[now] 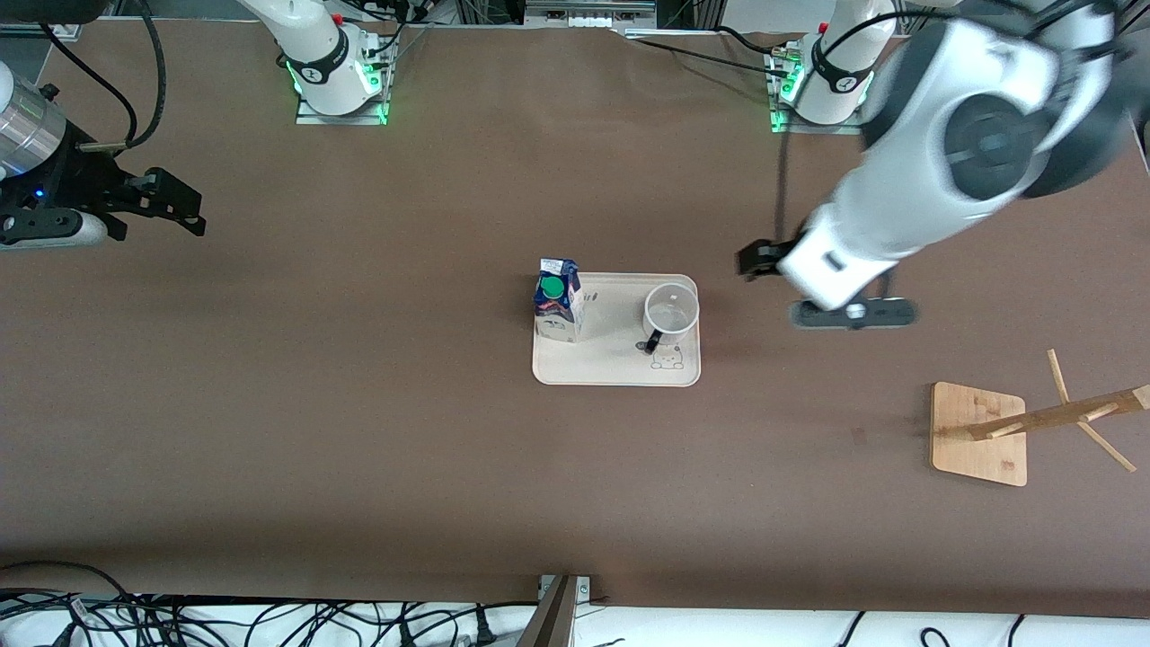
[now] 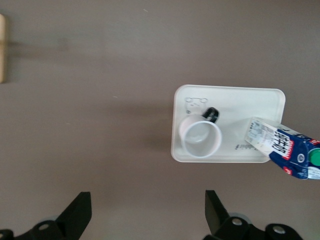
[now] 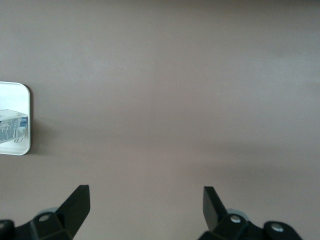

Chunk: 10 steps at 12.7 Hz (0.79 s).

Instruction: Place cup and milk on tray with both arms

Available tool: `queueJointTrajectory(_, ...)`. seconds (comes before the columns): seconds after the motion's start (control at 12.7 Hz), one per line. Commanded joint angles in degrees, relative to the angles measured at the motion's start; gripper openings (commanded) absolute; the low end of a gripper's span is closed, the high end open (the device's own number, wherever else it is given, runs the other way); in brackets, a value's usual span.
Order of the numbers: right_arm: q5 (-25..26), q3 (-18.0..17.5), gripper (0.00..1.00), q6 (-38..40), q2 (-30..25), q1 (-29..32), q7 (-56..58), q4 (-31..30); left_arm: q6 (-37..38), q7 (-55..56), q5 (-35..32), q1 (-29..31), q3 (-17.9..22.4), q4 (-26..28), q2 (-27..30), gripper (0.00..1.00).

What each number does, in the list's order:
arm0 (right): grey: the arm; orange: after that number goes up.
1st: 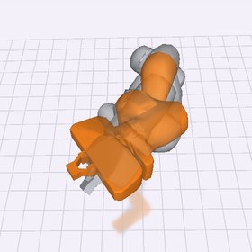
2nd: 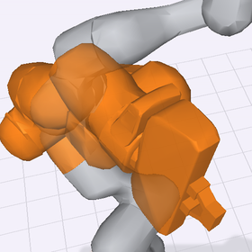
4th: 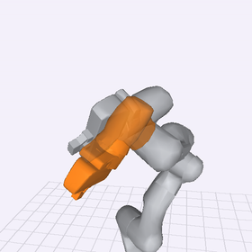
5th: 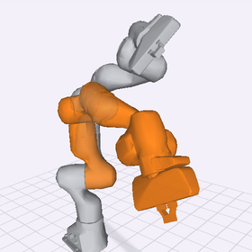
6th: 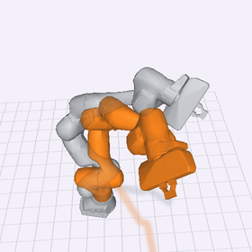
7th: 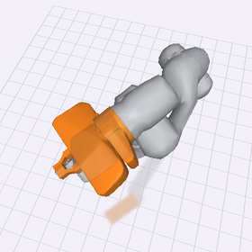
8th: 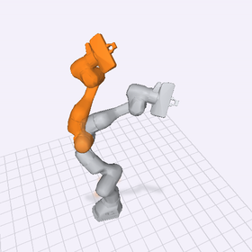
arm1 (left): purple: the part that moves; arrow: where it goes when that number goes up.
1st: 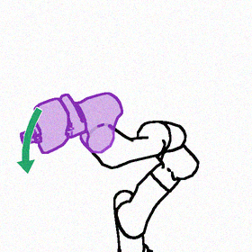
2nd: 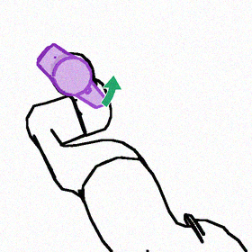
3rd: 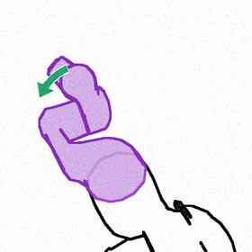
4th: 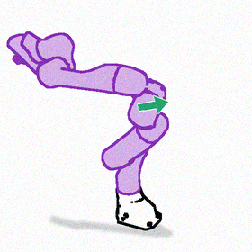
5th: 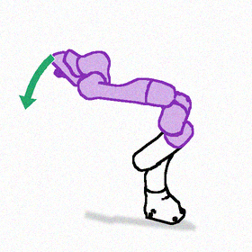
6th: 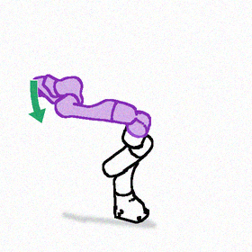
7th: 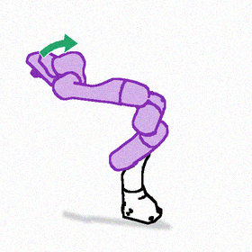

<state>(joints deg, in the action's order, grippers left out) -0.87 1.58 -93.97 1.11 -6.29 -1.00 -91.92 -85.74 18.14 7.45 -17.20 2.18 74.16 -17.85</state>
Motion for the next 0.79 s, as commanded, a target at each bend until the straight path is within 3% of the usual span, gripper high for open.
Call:
queueJointTrajectory(0.0,0.95,-0.18,1.0,0.28,0.56,0.14,-0.05,1.22,-0.04,-10.2,-4.77,8.21,-0.86,4.49,6.41,1.0)
queueJointTrajectory(0.16,0.95,-0.18,1.0,0.28,0.56,0.05,-0.05,1.13,-2.4,-13.3,-8.49,11.91,-0.6,6.07,7.91,1.0)
queueJointTrajectory(0.39,0.87,-0.18,1.0,-0.34,0.47,0.05,-0.05,1.13,-6.19,-13.57,-7.89,12.71,1.68,16.08,13.44,1.0)
queueJointTrajectory(0.71,0.25,-0.18,1.0,-0.34,0.47,0.05,-0.14,1.22,-5.67,-14.19,-7.71,12.89,1.24,14.44,12.14,1.0)
